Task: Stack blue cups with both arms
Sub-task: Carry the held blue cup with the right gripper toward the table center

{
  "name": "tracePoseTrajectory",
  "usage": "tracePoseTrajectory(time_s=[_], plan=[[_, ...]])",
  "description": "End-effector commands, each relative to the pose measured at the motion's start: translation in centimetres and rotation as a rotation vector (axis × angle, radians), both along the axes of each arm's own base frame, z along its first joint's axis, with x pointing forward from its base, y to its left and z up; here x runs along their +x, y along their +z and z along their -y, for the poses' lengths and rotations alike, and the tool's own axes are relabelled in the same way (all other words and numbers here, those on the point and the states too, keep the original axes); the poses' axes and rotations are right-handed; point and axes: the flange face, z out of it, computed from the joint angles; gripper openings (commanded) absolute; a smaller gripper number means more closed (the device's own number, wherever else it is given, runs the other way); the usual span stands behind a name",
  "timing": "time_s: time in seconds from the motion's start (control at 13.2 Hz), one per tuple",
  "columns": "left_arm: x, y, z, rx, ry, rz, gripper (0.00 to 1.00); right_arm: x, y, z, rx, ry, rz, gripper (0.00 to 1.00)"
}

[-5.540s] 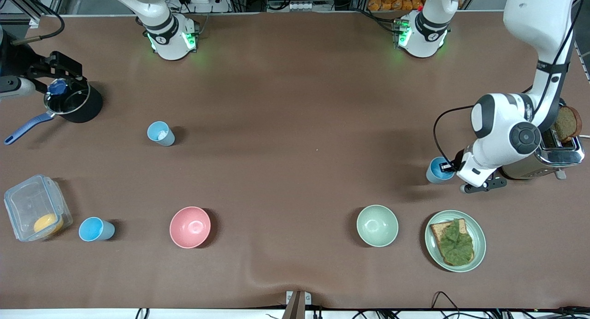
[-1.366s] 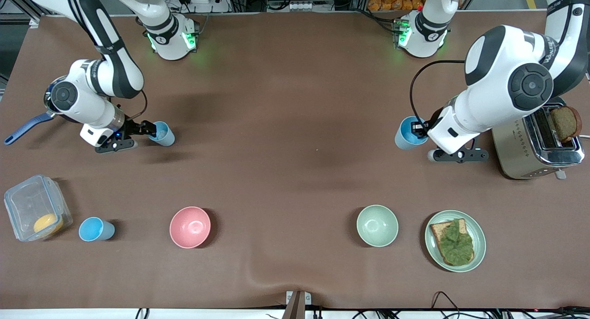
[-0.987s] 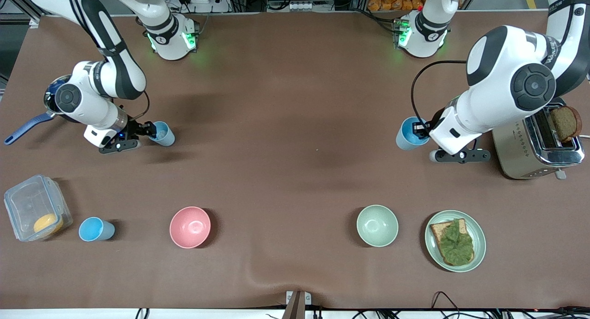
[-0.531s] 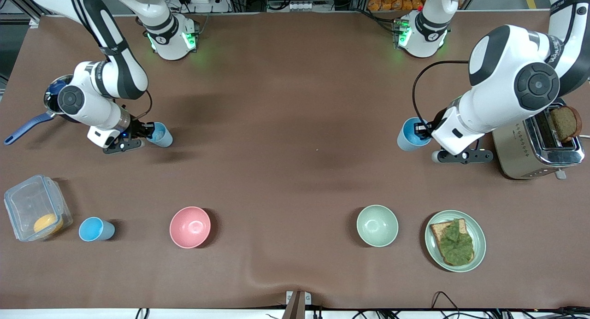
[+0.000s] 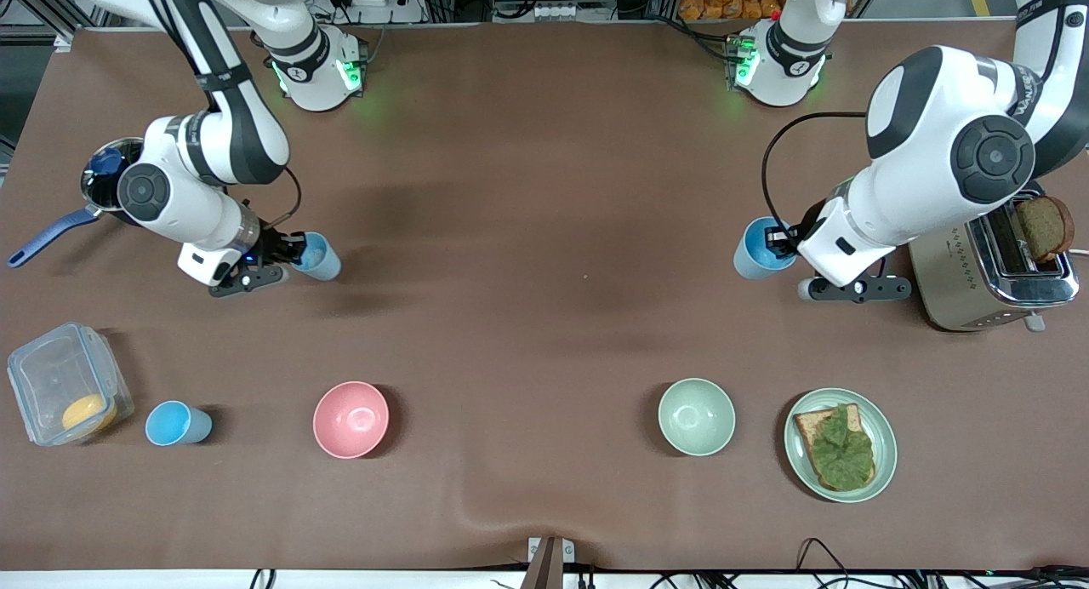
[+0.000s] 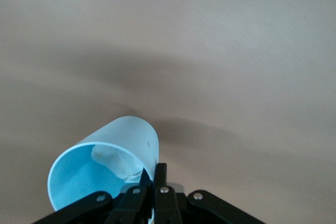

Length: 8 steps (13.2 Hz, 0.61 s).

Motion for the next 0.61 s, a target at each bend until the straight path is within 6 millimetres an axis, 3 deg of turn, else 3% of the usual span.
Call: tracePoseTrajectory(time_s=[0.0, 0.3, 0.53], plan=[[0.3, 0.4, -0.1, -0.016, 0.021, 0.001, 0.00, 1.4, 4.3, -7.5, 0.048, -0.056, -0.003, 0.00], [0.2, 0.4, 0.1, -0.017, 0.020, 0.001, 0.00, -1.6, 5.8, -22.0, 0.018, -0.173, -0.004, 0.00], [0.3, 0.5, -0.3, -0.016, 0.018, 0.003, 0.00, -5.4, 3.3, -30.2, -0.013, -0.241, -0.014, 0.00]])
